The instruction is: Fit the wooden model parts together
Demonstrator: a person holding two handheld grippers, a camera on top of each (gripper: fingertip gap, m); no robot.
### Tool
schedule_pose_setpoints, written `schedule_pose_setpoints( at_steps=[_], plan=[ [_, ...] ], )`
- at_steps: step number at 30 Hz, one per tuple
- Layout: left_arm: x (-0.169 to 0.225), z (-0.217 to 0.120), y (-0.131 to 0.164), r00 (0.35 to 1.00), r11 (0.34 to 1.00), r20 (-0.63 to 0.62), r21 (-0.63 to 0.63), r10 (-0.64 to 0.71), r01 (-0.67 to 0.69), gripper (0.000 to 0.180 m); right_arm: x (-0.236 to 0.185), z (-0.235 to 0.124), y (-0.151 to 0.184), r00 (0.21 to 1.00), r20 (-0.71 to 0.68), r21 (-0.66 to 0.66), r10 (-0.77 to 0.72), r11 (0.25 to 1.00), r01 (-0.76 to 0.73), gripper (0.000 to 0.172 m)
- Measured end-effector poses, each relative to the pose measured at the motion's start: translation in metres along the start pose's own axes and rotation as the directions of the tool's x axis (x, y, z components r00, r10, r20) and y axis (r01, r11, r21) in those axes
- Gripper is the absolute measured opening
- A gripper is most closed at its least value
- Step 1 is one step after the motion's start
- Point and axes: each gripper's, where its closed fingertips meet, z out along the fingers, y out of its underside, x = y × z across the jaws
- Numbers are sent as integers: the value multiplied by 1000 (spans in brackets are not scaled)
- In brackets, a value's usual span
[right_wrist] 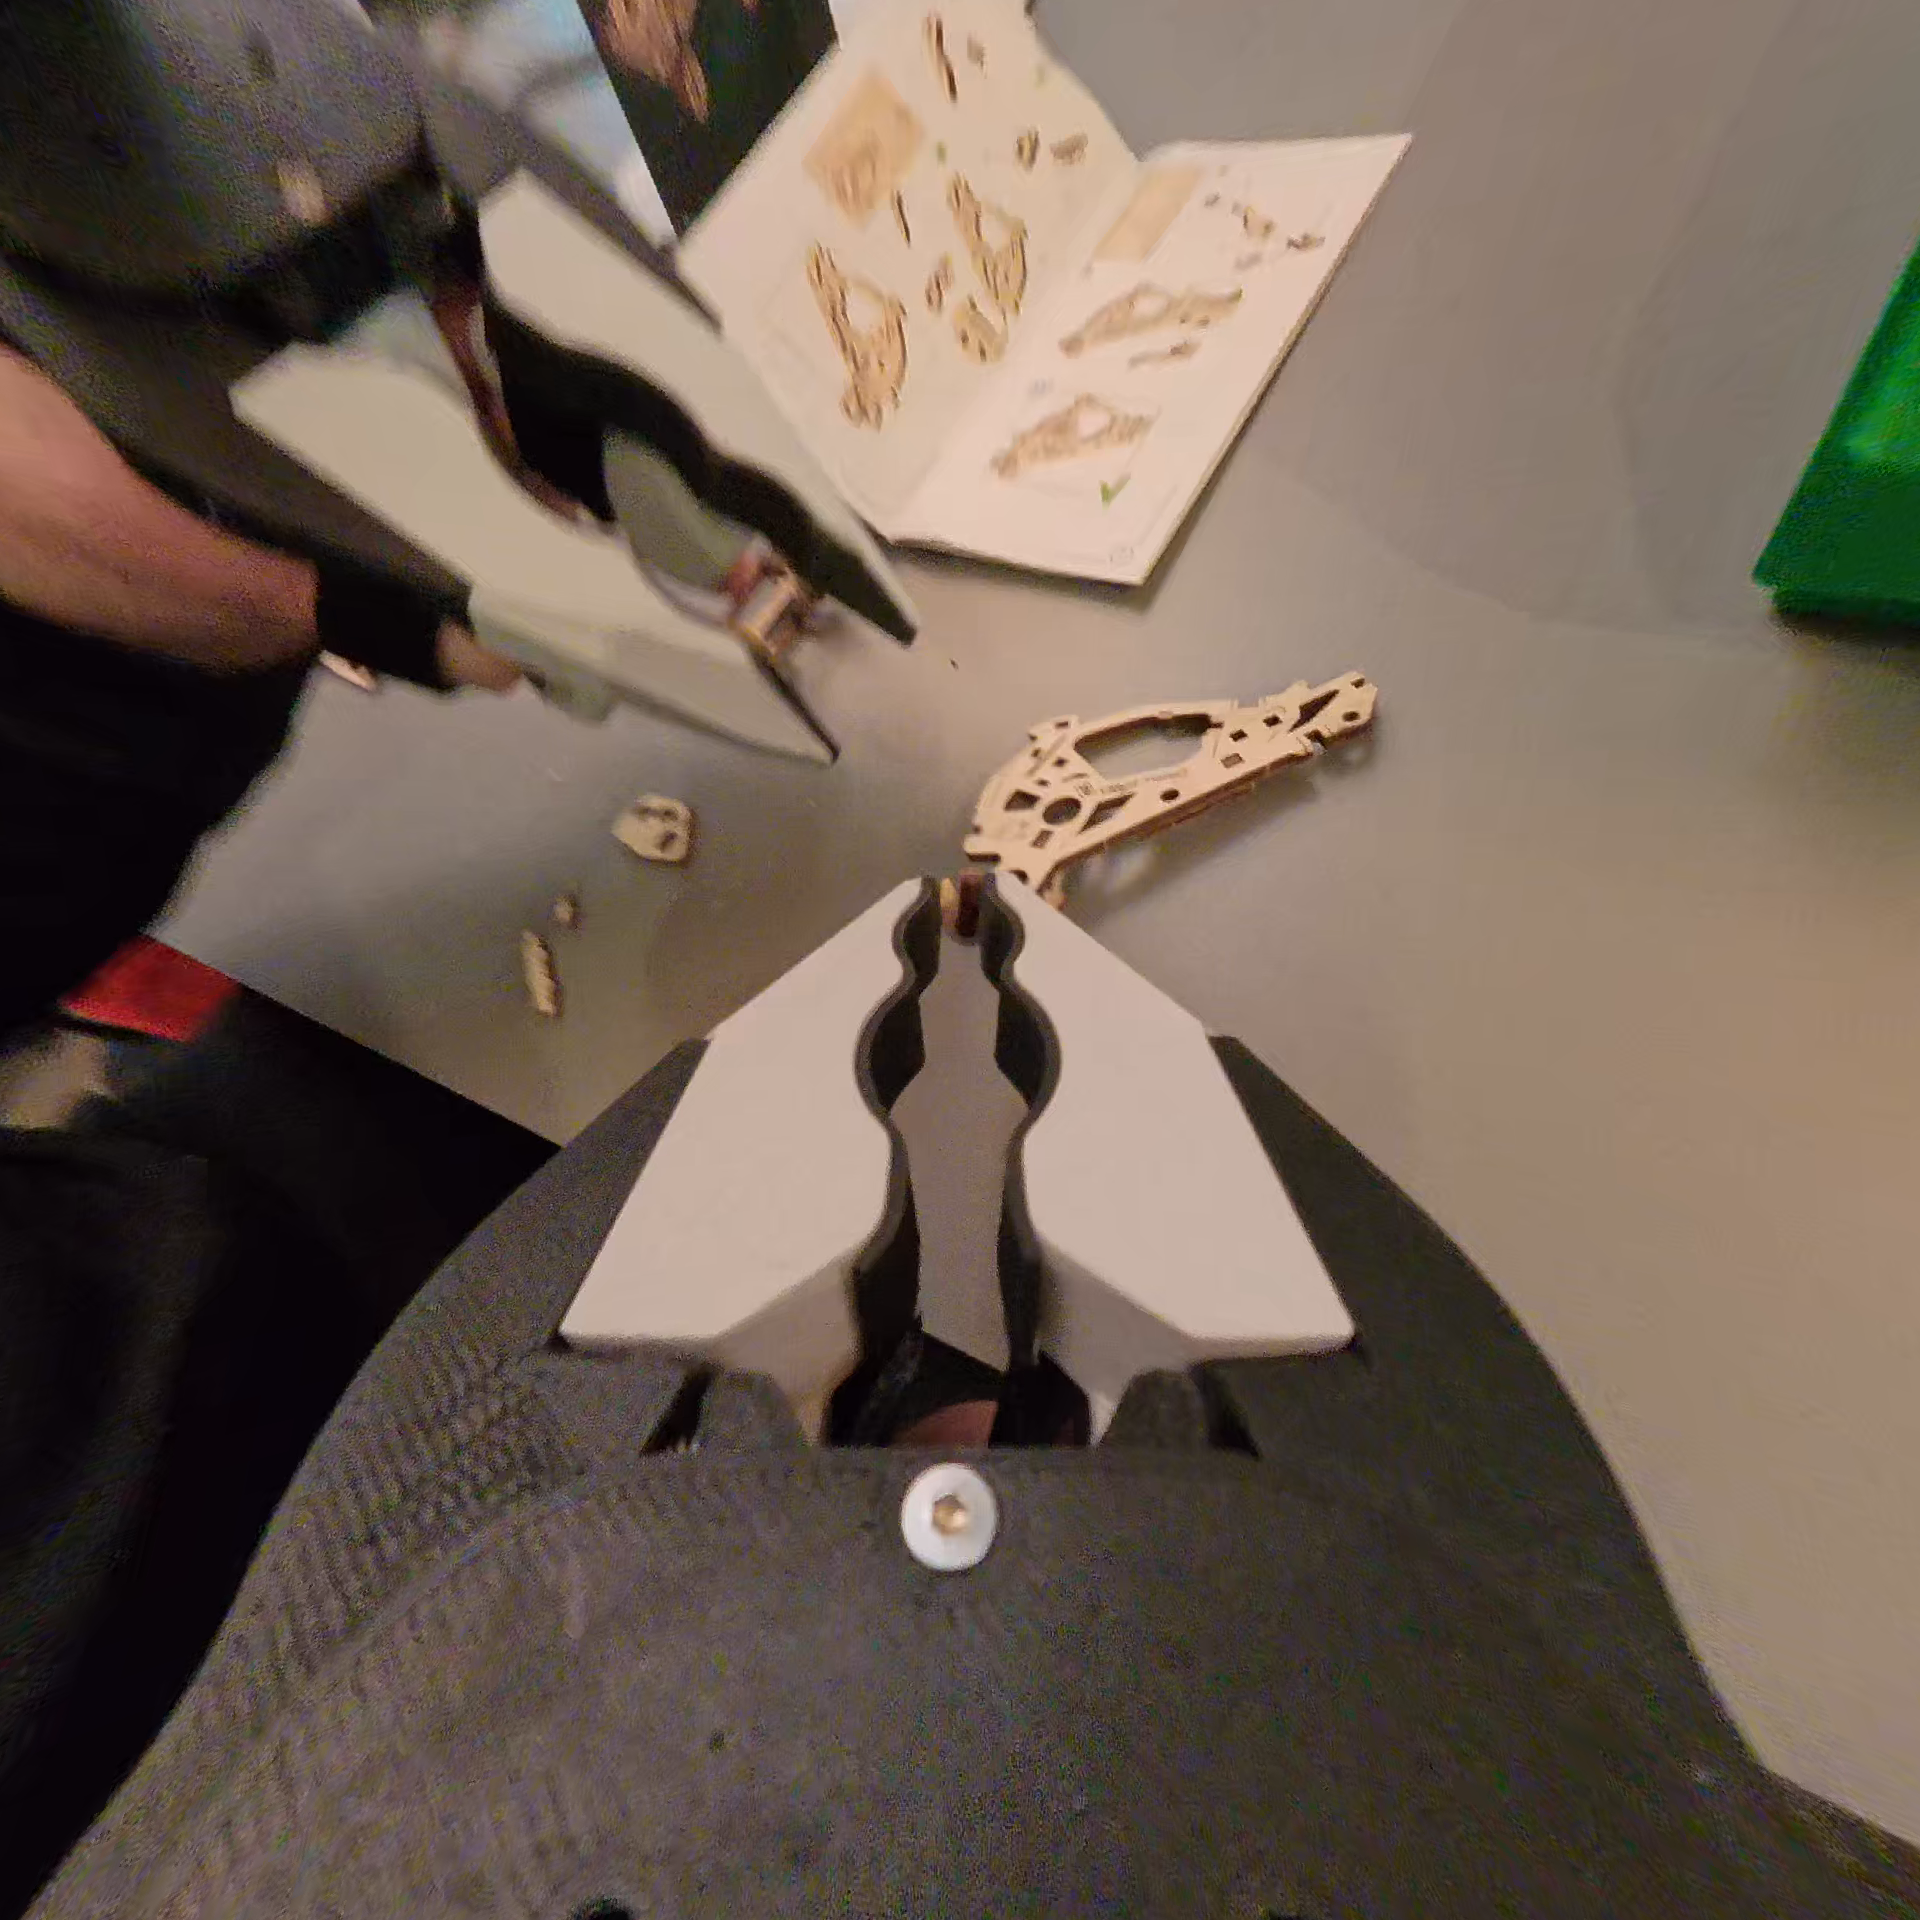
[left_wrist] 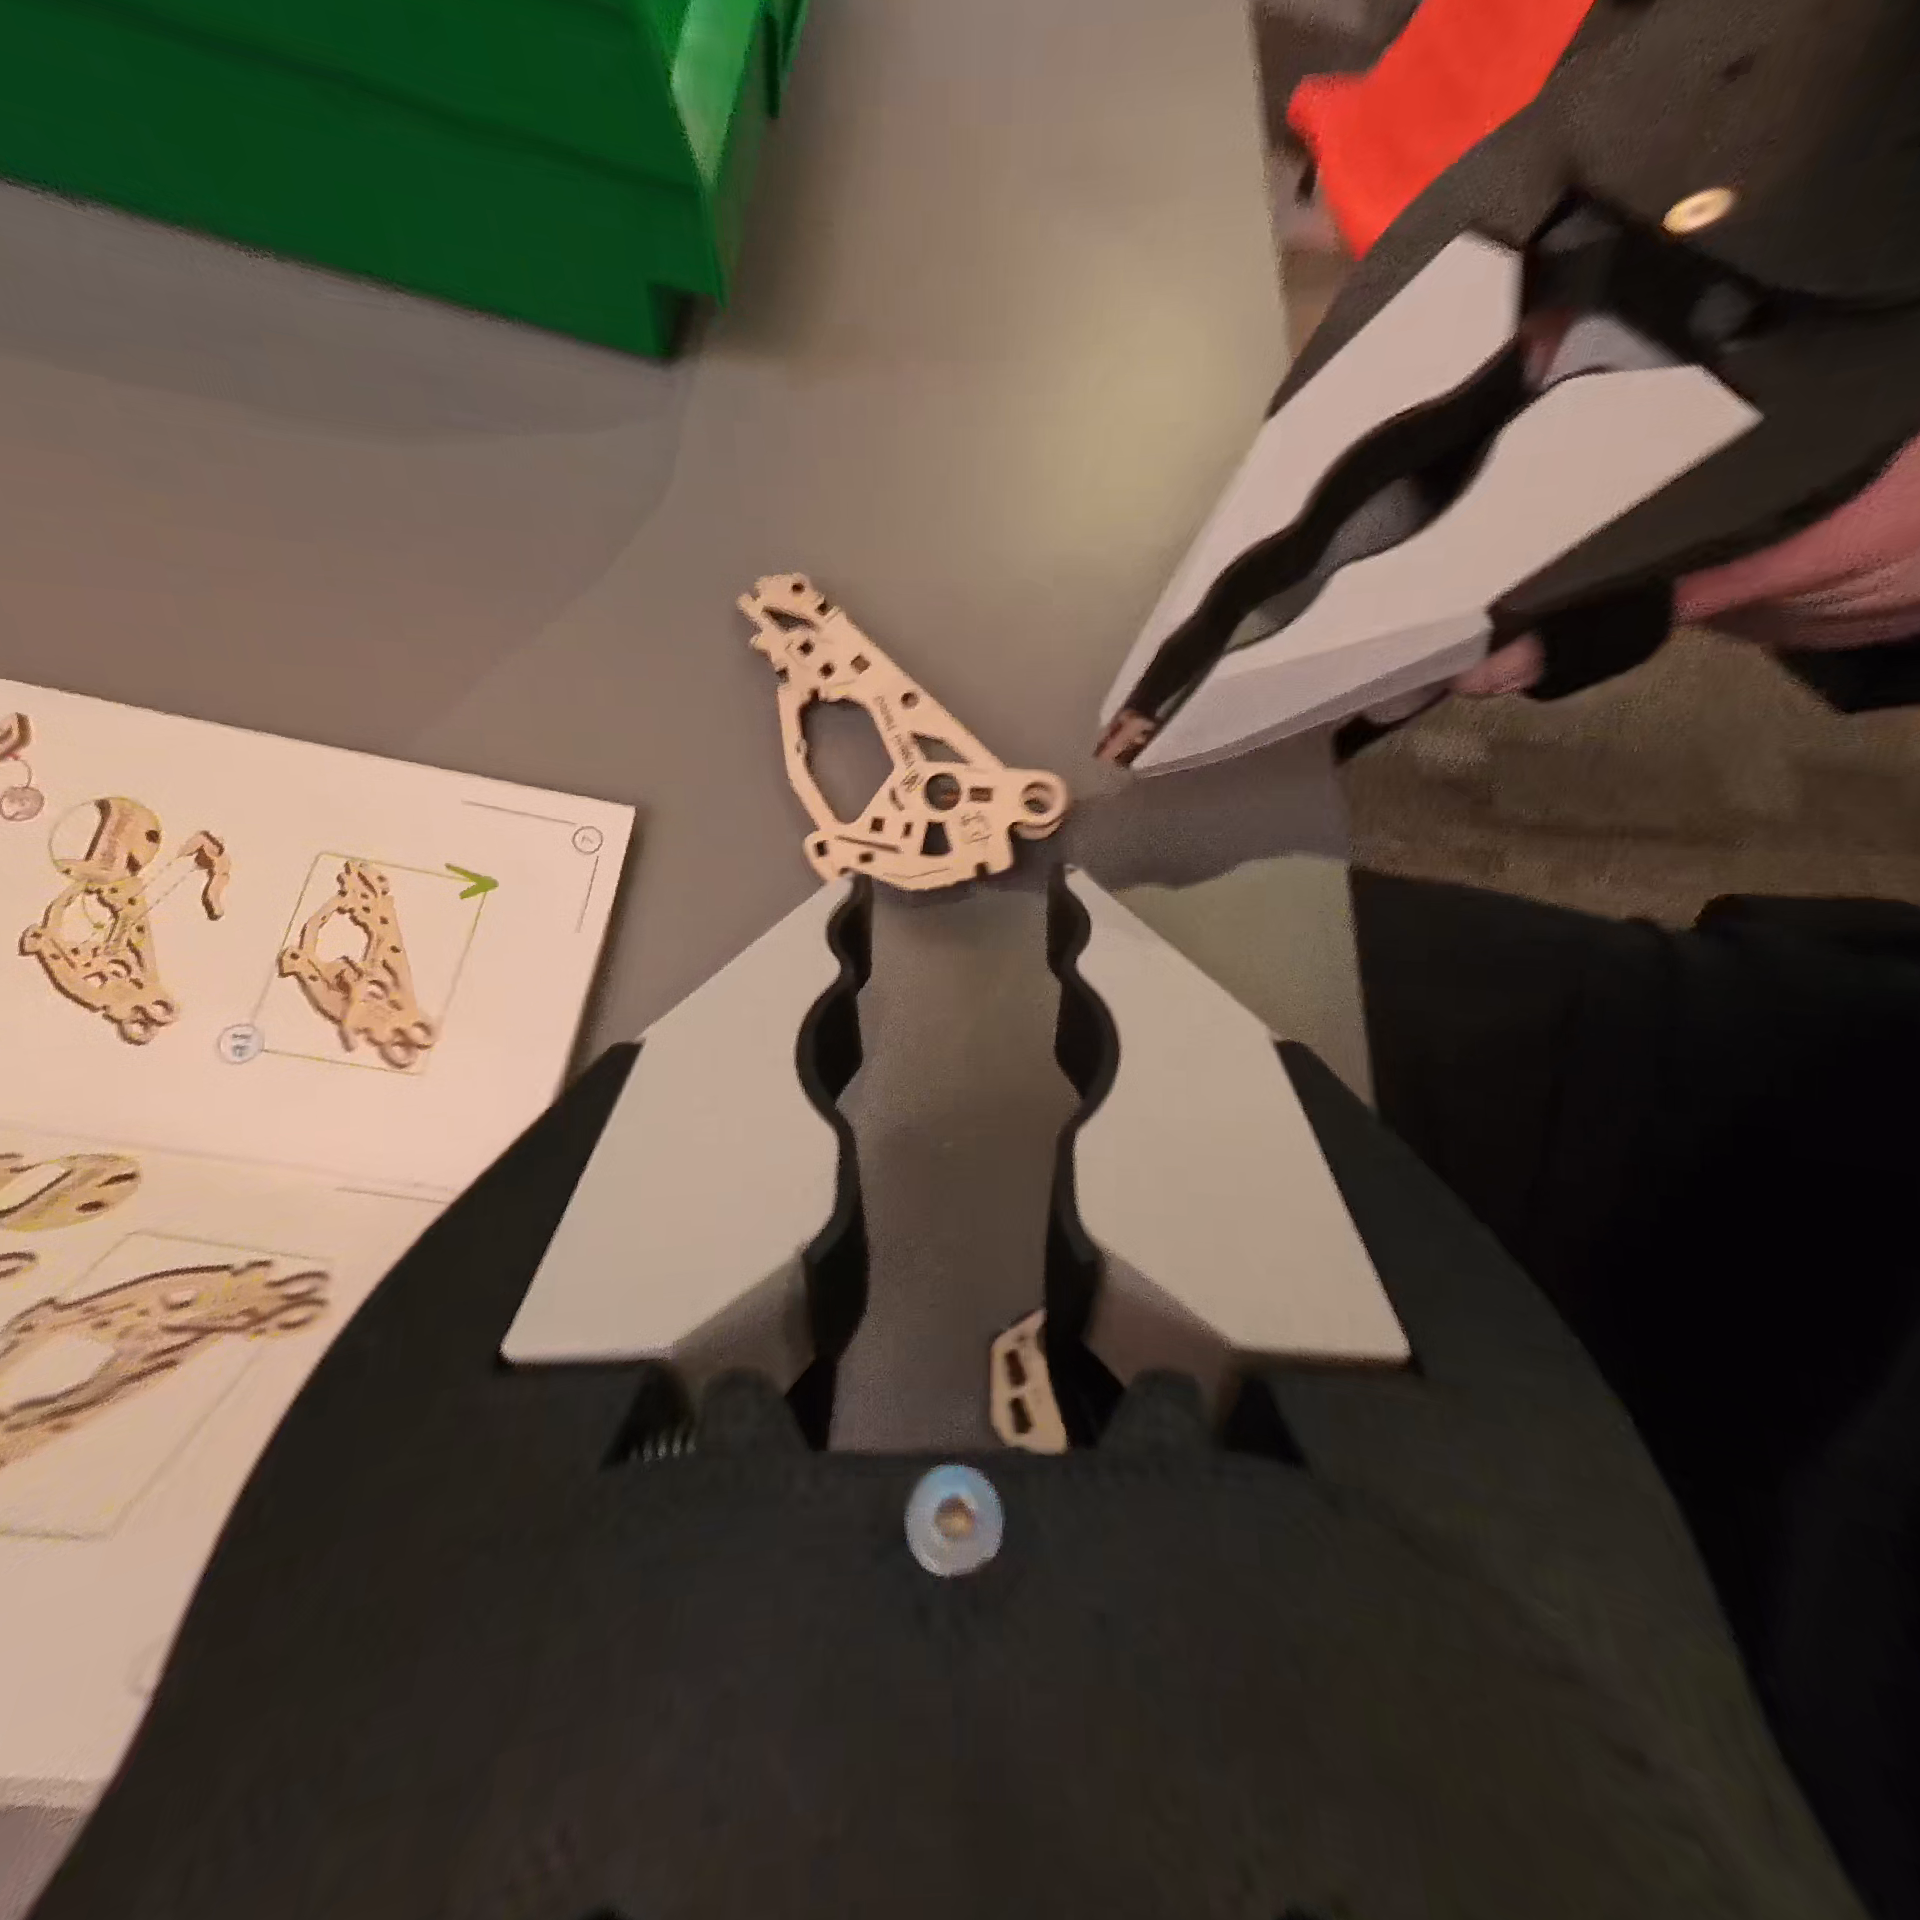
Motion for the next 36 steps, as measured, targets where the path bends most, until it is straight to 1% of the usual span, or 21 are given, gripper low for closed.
schedule_pose_setpoints(
  at_steps=[1,3,5,7,9,13,15,17,19,21,23,24,26,32,36],
  plan=[
    [8,-3,-3,1000,999,-14,42,-5,6,34,-2,-3,-4,999,26,26,45,999,-46,5],
    [22,-8,-8,1000,992,-17,124,1,1,34,-5,-10,-13,994,55,75,90,993,-94,5],
    [36,-10,-10,1000,982,-15,191,7,-4,38,-18,-18,-29,983,133,155,127,977,-147,5],
    [44,-13,-15,1000,957,24,289,20,-26,39,-31,-24,-42,963,213,216,163,954,-210,5],
    [51,-11,-14,999,943,32,334,8,-18,42,-45,-27,-55,933,303,281,196,917,-284,5],
    [54,-16,-16,999,910,33,416,-9,-6,41,-63,-27,-68,863,442,326,244,853,-408,4],
    [57,-23,-22,998,877,-46,477,-44,61,39,-67,-26,-72,831,490,333,262,825,-456,4],
    [52,-30,-24,992,849,-91,515,-86,121,37,-70,-27,-78,802,532,347,272,794,-500,4],
    [50,-34,-24,991,838,-104,532,-81,124,37,-70,-26,-81,788,546,353,284,775,-524,5],
    [47,-35,-23,996,841,-69,533,-63,90,33,-70,-23,-82,779,554,355,295,763,-541,4],
    [43,-36,-22,999,847,-6,531,-33,31,30,-71,-21,-84,762,570,354,309,745,-566,4],
    [44,-36,-22,1000,850,-4,527,-21,20,29,-71,-21,-85,750,583,355,313,732,-582,4],
    [46,-33,-22,999,854,-48,519,-24,45,29,-73,-19,-87,727,608,353,318,712,-607,4],
    [43,-42,-28,972,788,-220,582,-85,201,5,-75,-14,-89,686,648,335,329,687,-645,4],
    [46,-43,-28,965,779,-252,590,-75,215,3,-74,-13,-89,665,667,326,335,671,-666,5]
  ],
)
